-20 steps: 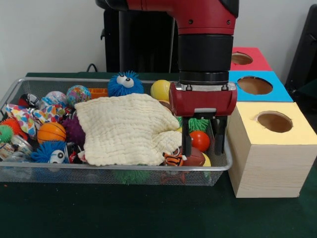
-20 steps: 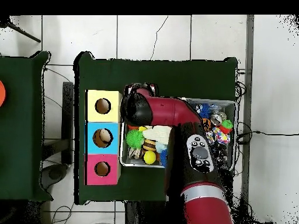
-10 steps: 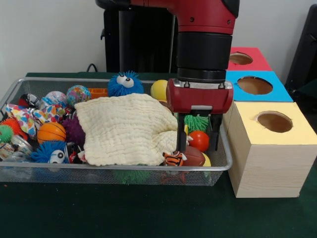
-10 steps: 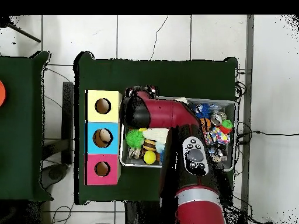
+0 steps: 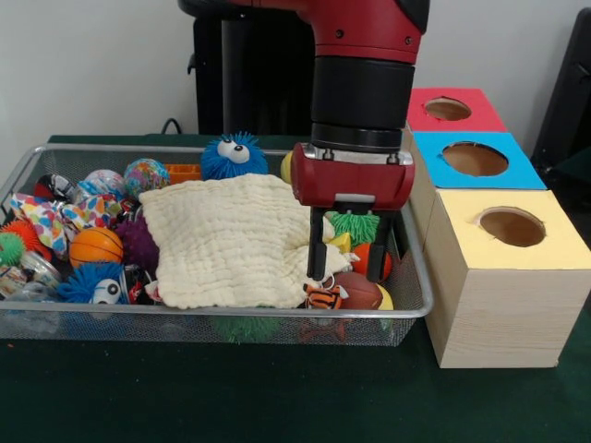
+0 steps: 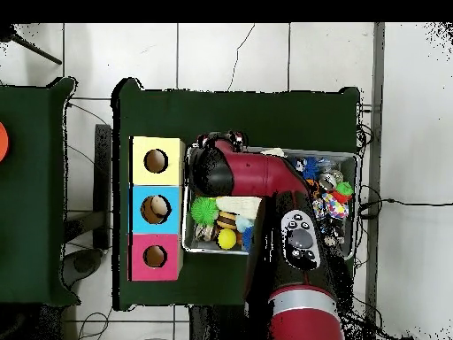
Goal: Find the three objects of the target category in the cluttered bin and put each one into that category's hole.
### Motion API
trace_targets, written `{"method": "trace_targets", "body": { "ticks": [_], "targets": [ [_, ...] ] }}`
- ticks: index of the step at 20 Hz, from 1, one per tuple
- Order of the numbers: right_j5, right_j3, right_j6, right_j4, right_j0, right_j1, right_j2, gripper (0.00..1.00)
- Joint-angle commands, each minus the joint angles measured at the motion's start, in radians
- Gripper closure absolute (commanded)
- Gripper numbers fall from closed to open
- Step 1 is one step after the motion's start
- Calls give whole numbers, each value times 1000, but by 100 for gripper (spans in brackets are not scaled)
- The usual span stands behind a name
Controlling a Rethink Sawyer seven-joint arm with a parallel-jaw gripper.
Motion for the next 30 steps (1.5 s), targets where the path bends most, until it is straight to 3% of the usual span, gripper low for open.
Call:
{"method": "trace_targets", "body": {
  "ticks": [1, 8, 14, 30],
  "targets": [
    [63, 26, 99, -22, -14, 42, 7, 0],
    [-10, 9, 107, -32, -26, 91, 23, 0],
    [-46, 41, 103, -50, -50, 90, 29, 0],
    [-85, 39, 114, -52, -51, 143, 24, 0]
  ]
}}
